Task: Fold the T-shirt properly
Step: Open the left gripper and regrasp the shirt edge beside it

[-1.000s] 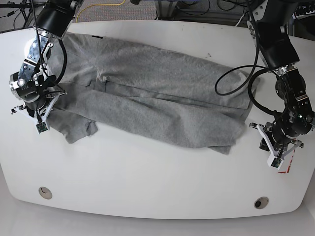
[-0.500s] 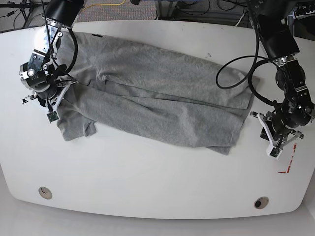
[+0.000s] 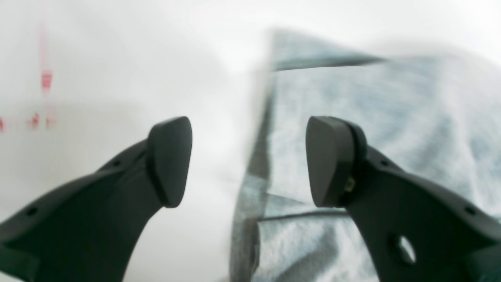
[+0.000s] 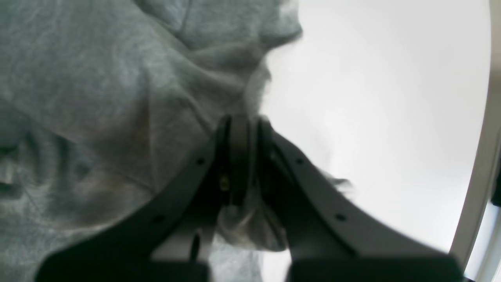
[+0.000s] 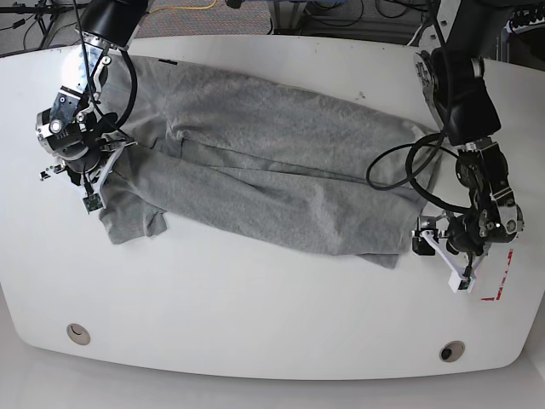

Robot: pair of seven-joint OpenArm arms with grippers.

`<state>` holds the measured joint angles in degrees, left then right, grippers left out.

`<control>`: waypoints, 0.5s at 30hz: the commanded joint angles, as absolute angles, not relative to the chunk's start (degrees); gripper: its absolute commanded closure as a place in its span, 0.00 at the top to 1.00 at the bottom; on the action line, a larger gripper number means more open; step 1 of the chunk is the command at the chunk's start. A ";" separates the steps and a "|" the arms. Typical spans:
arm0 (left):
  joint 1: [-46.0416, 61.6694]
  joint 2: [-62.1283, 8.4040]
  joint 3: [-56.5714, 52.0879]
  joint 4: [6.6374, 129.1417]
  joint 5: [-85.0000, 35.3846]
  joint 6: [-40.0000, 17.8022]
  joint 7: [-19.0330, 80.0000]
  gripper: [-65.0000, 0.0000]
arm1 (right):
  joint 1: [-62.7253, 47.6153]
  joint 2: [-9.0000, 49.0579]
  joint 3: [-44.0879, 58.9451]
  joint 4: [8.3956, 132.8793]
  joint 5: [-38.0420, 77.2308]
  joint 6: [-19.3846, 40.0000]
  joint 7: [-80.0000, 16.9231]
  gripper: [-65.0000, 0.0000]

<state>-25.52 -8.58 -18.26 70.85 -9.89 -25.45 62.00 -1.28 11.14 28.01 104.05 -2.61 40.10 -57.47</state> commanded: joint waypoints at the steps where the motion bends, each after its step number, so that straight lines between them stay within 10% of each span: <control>1: -27.82 -7.87 -18.24 69.05 -11.12 -26.07 59.91 0.66 | -0.40 11.91 28.18 104.92 -2.42 40.00 -56.57 0.01; 15: -28.88 -6.90 -20.44 60.44 -11.12 -26.07 56.22 0.66 | -0.40 11.82 28.44 104.92 -2.42 40.00 -56.57 0.01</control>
<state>-26.41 -6.61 -20.56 59.57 -10.07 -25.87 57.49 -1.28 11.07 28.08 104.05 -2.74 40.10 -57.49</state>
